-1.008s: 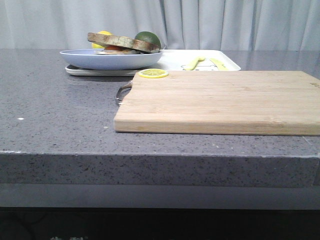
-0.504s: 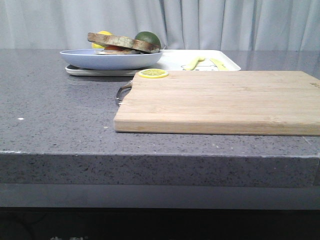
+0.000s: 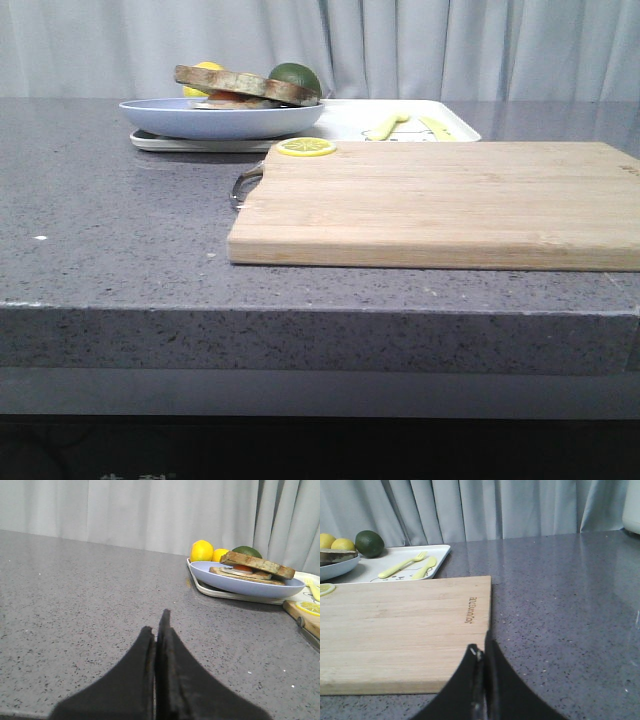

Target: Place bread and move sandwich to tray

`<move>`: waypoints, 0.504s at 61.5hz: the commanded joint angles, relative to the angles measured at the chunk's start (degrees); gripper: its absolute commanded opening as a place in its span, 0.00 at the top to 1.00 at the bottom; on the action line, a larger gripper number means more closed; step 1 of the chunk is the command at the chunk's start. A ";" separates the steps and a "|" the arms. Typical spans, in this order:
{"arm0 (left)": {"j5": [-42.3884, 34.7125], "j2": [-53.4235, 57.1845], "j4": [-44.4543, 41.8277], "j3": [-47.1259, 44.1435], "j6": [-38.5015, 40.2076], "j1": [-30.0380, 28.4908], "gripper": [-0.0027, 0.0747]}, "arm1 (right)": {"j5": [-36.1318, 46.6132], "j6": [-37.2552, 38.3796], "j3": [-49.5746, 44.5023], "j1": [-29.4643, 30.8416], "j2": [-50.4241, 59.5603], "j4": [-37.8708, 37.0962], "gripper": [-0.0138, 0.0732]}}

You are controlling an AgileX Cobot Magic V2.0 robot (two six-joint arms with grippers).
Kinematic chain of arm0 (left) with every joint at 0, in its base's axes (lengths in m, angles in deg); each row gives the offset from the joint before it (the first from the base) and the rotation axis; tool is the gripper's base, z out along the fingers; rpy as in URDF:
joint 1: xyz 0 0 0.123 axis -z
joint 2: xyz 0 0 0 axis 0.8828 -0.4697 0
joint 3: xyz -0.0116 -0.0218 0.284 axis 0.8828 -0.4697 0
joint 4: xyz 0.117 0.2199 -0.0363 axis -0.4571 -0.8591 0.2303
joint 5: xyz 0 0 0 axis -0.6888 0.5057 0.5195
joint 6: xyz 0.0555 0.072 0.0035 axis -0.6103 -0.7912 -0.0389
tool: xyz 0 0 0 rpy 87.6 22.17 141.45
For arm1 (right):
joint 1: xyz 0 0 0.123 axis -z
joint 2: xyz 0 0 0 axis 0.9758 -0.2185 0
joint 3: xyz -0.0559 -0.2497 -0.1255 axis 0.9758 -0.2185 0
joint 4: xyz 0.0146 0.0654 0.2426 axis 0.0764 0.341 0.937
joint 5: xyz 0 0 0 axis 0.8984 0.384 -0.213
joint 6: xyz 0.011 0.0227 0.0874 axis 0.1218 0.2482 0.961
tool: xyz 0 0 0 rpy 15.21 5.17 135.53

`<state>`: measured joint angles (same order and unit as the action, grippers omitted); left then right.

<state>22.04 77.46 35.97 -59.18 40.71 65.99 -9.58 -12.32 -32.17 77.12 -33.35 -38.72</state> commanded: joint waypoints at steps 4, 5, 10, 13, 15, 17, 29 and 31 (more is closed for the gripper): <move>-4.60 1.38 -0.16 -0.06 0.50 0.49 0.99 | 3.95 -0.02 0.09 0.26 1.08 -0.05 0.92; -4.60 1.38 -0.16 -0.06 0.50 0.49 0.99 | 3.85 -0.02 0.09 0.30 1.08 -0.05 0.92; -4.60 1.38 -0.16 -0.06 0.50 0.49 0.99 | 3.49 -0.02 0.09 1.30 1.08 -0.11 0.92; -4.60 1.38 -0.16 -0.06 0.50 0.49 0.99 | 3.49 -0.02 0.09 1.89 1.08 -0.11 0.92; -4.60 1.38 -0.16 -0.06 0.50 0.49 0.99 | 3.49 -0.02 0.09 2.17 1.08 -0.11 0.92; -4.60 1.38 -0.16 -0.06 0.50 0.49 0.99 | 3.49 -0.02 0.09 2.23 1.08 -0.11 0.92; -4.60 1.38 -0.16 -0.06 0.50 0.49 0.99 | 3.90 -0.02 0.09 2.17 1.08 -0.11 0.92; -4.60 1.38 -0.16 -0.06 0.50 0.49 0.99 | 3.90 -0.02 0.09 2.17 1.08 -0.11 0.92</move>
<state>22.04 77.46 35.87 -59.18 40.71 65.99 -10.19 -12.23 -32.17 79.02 -33.35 -38.72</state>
